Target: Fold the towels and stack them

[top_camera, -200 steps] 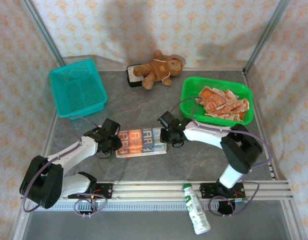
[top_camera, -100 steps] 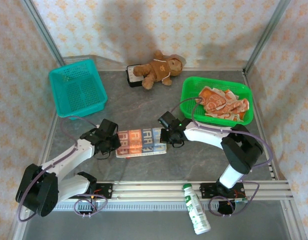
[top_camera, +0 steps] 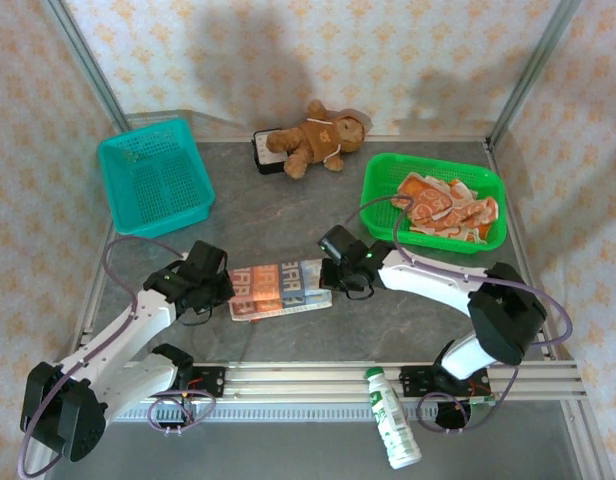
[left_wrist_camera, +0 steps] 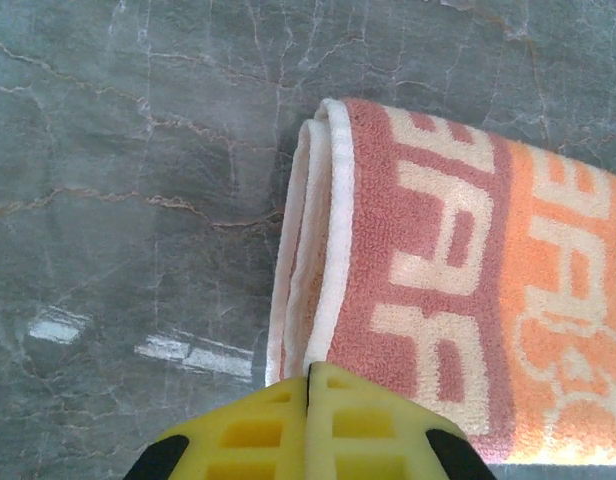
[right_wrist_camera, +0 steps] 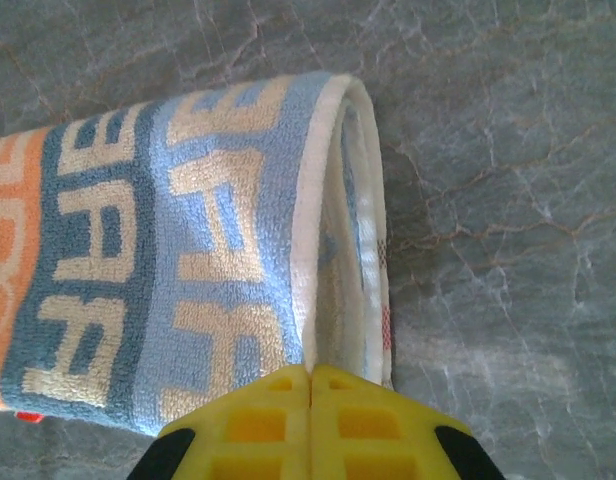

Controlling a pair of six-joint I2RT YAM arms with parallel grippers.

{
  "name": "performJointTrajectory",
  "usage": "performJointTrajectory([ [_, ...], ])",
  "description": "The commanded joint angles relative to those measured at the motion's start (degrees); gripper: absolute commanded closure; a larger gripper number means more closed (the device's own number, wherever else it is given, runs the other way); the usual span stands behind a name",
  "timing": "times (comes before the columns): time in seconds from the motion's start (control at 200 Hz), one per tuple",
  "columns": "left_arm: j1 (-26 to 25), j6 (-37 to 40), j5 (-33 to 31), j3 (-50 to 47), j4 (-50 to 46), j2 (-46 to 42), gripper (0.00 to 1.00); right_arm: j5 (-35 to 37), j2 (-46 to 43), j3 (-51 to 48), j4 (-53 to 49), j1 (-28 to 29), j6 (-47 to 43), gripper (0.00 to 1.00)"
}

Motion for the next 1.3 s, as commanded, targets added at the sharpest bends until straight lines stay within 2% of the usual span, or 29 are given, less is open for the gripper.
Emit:
performJointTrajectory([
  [0.0, -0.58, -1.81, 0.37, -1.30, -3.24, -1.62, 1.00, 0.38, -0.49, -2.19, -1.25, 1.40, 2.32, 1.00],
  [0.375, -2.04, -5.50, 4.33, -10.15, 5.46, 0.04, 1.00, 0.63, 6.65, -3.30, 2.62, 1.61, 1.36, 0.99],
  [0.415, -2.03, -5.26, 4.42, -10.01, 5.45, 0.46, 0.88, 0.81, 6.82, -2.88, 2.28, 1.61, 0.97, 0.91],
  [0.555, -2.01, -3.62, 2.77, -7.57, 3.56, 0.88, 0.66, 2.56, 4.04, -2.37, 1.55, 1.61, -0.87, 0.75],
  [0.721, -2.00, -1.35, 0.87, -5.23, 3.83, 1.28, 0.56, 4.75, 1.38, -2.50, 3.46, 1.61, -3.17, 0.57],
  [0.811, -1.95, 0.31, 0.10, -4.33, 5.78, 2.26, 0.52, 5.89, 1.17, -3.37, 6.61, 1.61, -3.93, 0.55],
  [0.921, -1.96, 1.55, 0.19, -4.48, 9.68, 3.62, 0.49, 5.77, 2.61, -0.84, 5.71, 1.62, -4.71, 0.54],
  [1.196, -2.03, 1.34, 1.56, -6.77, 17.44, 6.86, 0.48, 5.30, 4.44, 2.54, 4.54, 1.61, -6.27, 0.55],
  [1.296, -2.04, 1.09, 0.16, -6.62, 15.69, 7.97, 0.48, 5.05, 4.36, 2.56, 4.40, 1.61, -6.27, 0.55],
])
